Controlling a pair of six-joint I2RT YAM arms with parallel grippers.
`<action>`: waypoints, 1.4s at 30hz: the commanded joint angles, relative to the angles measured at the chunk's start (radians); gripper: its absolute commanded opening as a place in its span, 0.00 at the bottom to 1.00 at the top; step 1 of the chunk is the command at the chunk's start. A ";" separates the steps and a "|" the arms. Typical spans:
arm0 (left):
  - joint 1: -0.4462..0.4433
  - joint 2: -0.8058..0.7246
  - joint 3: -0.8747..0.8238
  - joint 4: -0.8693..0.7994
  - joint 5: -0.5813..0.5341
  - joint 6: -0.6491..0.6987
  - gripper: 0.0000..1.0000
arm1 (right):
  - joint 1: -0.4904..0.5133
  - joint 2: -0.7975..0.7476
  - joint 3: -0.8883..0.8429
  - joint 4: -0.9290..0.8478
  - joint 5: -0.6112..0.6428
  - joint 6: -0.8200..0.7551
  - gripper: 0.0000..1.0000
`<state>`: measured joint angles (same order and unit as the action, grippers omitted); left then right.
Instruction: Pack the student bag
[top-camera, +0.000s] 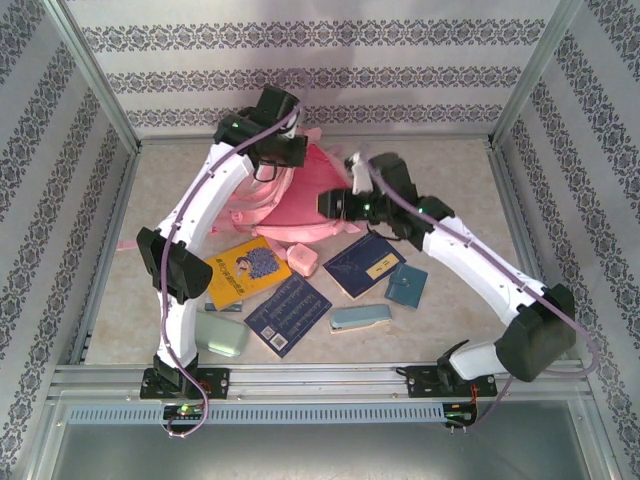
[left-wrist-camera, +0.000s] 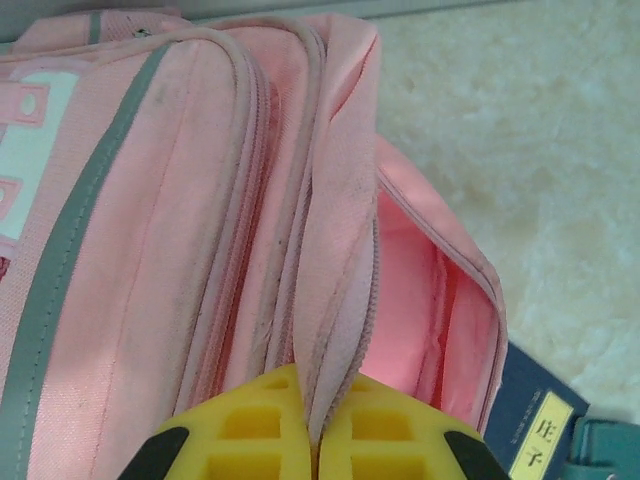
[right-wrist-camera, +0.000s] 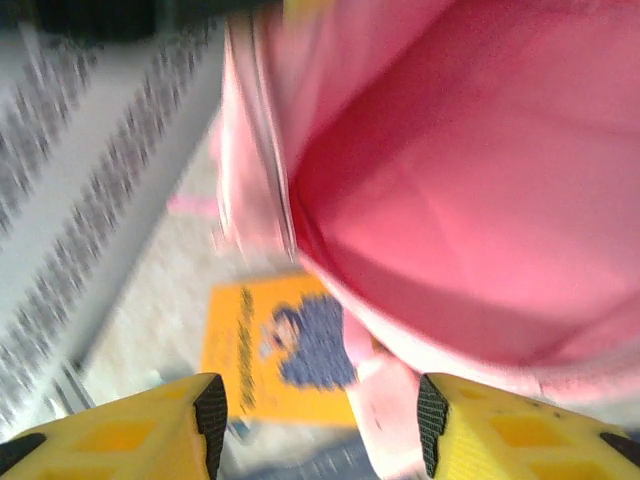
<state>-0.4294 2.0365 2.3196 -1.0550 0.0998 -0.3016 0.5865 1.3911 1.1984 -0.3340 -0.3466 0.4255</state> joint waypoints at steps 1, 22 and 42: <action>0.037 -0.017 0.063 0.019 0.097 -0.041 0.00 | 0.053 -0.016 -0.071 -0.005 0.039 -0.342 0.58; 0.148 0.040 0.060 0.004 0.238 -0.116 0.00 | 0.188 0.396 0.098 -0.165 0.242 -0.479 0.90; 0.169 0.036 0.052 0.017 0.268 -0.107 0.00 | 0.207 0.520 0.163 -0.152 0.240 -0.460 0.45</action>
<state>-0.2794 2.0827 2.3455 -1.0687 0.3607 -0.4015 0.7879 1.9289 1.3567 -0.4847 -0.1341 -0.0292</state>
